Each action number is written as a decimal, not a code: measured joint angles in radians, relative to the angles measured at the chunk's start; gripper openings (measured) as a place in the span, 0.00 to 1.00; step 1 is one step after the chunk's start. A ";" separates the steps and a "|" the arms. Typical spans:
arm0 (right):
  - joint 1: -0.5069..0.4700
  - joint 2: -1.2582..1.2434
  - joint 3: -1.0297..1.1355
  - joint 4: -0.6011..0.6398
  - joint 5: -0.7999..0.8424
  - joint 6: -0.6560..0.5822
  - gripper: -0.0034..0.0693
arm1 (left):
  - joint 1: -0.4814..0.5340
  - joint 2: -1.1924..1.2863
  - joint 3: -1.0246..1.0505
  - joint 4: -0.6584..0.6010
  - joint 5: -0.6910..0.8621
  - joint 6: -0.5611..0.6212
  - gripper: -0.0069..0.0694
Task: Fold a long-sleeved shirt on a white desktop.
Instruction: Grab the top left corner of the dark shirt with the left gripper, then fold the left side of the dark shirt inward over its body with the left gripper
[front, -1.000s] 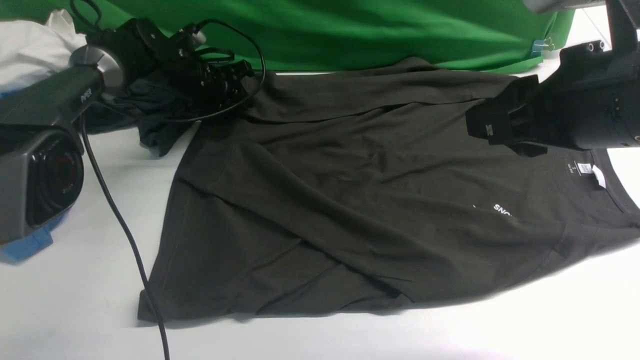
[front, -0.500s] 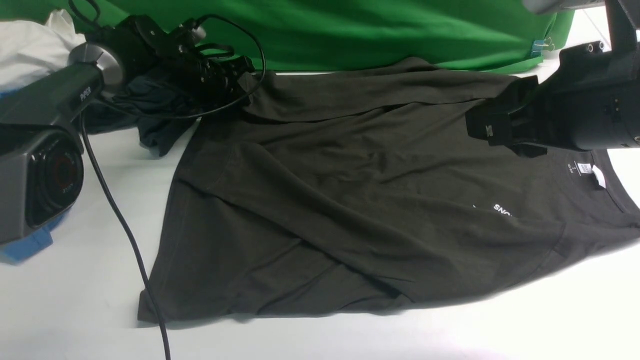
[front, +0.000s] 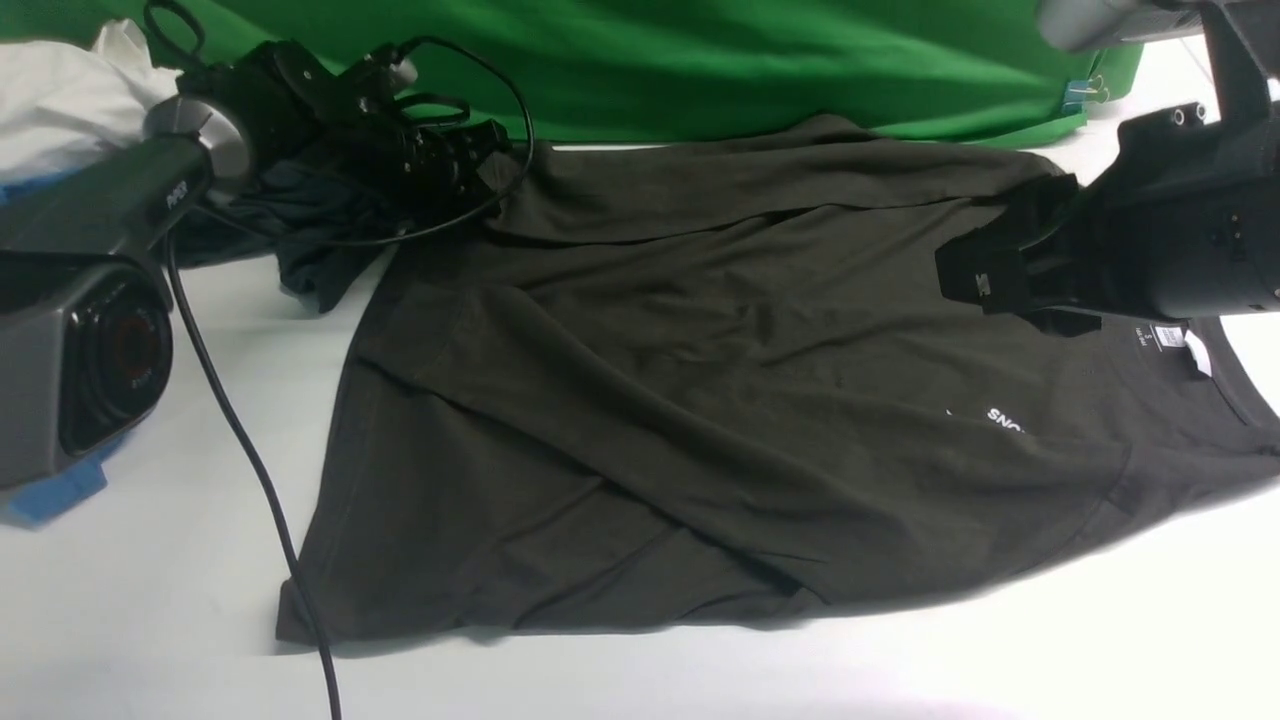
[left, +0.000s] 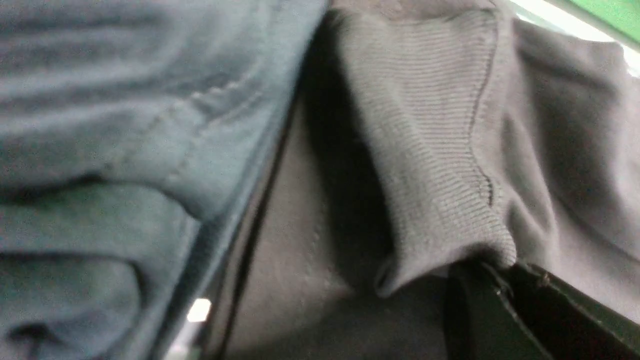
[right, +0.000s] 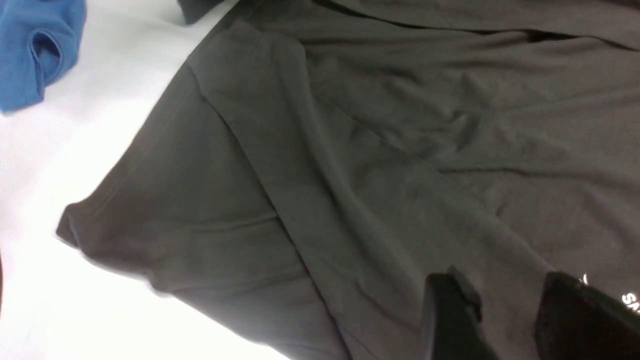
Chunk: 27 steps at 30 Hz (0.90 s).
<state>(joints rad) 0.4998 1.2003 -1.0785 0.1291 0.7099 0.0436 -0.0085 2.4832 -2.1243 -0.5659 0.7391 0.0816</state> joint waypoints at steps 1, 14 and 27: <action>0.000 0.000 0.000 0.000 0.000 0.000 0.38 | 0.000 -0.007 0.000 0.007 0.017 0.002 0.15; 0.000 0.000 0.000 0.001 0.000 0.000 0.38 | -0.001 -0.167 0.023 0.220 0.369 -0.021 0.16; 0.000 0.000 0.000 -0.001 0.000 0.000 0.38 | -0.001 -0.290 0.327 0.242 0.405 -0.034 0.16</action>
<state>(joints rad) 0.4998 1.2003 -1.0785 0.1281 0.7101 0.0436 -0.0096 2.1935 -1.7973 -0.3237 1.1441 0.0473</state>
